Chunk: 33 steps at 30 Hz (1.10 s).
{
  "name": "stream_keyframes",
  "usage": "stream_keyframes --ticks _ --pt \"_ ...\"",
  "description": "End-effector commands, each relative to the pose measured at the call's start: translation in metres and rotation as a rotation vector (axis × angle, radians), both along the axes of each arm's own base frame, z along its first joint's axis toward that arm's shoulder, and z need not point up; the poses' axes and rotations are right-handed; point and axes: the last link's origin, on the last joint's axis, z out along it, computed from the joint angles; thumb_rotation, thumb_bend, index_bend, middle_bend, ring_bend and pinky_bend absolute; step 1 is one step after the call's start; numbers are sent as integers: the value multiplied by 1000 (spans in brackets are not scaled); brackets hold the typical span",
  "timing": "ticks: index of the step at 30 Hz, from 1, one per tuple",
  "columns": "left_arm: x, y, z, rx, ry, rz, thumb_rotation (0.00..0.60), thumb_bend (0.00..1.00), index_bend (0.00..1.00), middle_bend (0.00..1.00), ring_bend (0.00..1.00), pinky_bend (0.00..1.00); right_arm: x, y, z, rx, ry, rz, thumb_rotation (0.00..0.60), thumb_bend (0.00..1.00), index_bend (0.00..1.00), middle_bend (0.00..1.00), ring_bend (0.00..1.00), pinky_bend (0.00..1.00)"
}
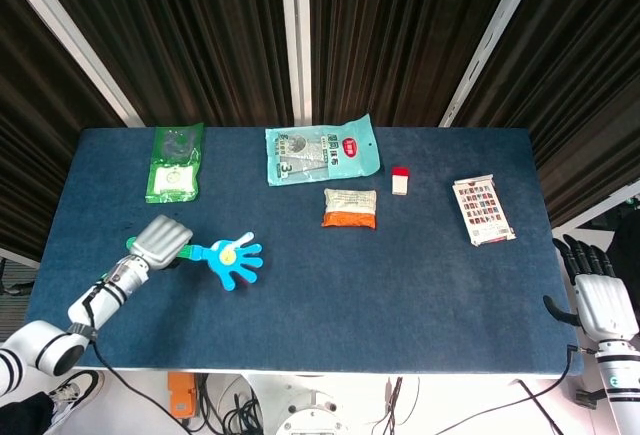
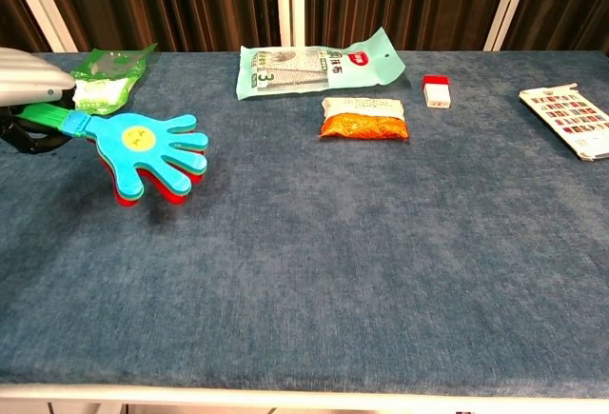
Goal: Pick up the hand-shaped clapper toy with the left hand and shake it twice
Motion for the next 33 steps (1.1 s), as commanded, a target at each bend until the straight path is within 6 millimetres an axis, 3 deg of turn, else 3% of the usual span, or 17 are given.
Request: stream_keyframes --ticks 1,7,11,13,15,20,26,29,33 --pt "17 -5 0 -12 -409 245 600 902 1000 1000 1000 1000 0 0 0 -1 1 -1 600 214 0 0 0 0" --pt "43 -1 23 -30 -1008 451 600 895 1000 1000 1000 1000 0 0 0 1 2 -2 600 214 0 0 0 0" --pt "60 12 62 63 -1573 419 600 895 1000 1000 1000 1000 -1 0 -2 6 1 -6 600 214 0 0 0 0" --pt "62 16 75 92 -1732 393 600 895 1000 1000 1000 1000 -1 -1 -3 9 1 -7 600 214 0 0 0 0" --pt "60 17 81 105 -1748 369 600 895 1000 1000 1000 1000 -1 -1 -3 10 1 -7 600 213 0 0 0 0" --pt "55 10 68 37 -1416 319 600 896 1000 1000 1000 1000 -2 -1 -2 5 2 -8 600 214 0 0 0 0" --pt "28 0 26 -84 -447 93 600 896 1000 1000 1000 1000 -2 0 -4 11 0 -11 600 219 0 0 0 0" --pt "18 -7 5 -109 -209 48 600 896 1000 1000 1000 1000 -3 0 -3 8 1 -13 600 219 0 0 0 0" --pt "4 -9 -10 -98 -26 21 600 897 1000 1000 1000 1000 -4 0 -2 5 -1 -16 600 218 0 0 0 0"
